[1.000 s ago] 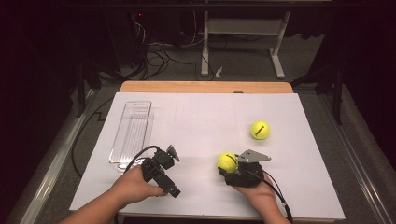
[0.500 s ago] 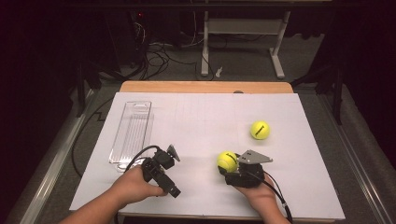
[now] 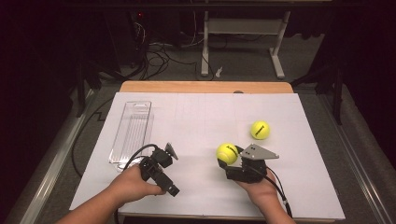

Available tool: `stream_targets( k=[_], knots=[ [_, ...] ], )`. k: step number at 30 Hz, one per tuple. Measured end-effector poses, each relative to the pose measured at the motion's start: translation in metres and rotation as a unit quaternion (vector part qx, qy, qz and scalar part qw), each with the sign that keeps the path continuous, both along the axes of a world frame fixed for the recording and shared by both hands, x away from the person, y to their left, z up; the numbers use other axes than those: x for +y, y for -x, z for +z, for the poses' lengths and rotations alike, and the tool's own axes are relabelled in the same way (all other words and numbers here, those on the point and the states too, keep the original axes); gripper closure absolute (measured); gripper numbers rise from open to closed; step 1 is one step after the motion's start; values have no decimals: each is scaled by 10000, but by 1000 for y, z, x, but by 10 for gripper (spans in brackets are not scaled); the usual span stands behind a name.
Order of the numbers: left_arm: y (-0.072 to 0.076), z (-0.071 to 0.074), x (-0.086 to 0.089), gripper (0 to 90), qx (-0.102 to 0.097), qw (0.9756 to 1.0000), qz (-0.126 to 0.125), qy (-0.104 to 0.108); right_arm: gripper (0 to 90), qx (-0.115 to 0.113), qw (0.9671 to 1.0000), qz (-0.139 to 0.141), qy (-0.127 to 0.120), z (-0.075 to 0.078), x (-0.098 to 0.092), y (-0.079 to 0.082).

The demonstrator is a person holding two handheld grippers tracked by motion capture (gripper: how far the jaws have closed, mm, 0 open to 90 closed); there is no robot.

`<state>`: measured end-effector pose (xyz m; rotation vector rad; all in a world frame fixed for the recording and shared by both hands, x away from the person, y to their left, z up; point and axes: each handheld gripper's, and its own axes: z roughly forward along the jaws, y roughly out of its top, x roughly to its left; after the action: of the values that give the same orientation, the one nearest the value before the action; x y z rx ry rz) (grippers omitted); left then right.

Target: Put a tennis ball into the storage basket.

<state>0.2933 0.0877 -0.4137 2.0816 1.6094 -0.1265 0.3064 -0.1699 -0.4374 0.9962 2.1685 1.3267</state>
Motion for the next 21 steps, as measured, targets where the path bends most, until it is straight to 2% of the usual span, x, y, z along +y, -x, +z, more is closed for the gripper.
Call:
stream_targets(
  k=[5,7,11,17,18,21],
  knots=[
    [0,1,0,7,6,10000,-12,-5,277,-1,10000,-33,-63,1,6,-8],
    [0,2,1,7,12,10000,-37,-26,277,-14,9998,-40,-174,-1,12,-12],
    [-1,6,-1,7,-19,10000,-39,-43,277,-36,9998,-4,-181,-5,22,-13],
    [-2,9,-1,7,-25,10000,-7,-49,277,-54,9998,130,-133,-13,32,-9],
    [-2,11,-1,7,-22,10000,-45,-50,277,-114,9996,227,-103,-15,35,-6],
    [-2,13,-2,7,3,10000,-39,-17,276,-155,9995,284,-39,-16,39,-3]
  ],
)
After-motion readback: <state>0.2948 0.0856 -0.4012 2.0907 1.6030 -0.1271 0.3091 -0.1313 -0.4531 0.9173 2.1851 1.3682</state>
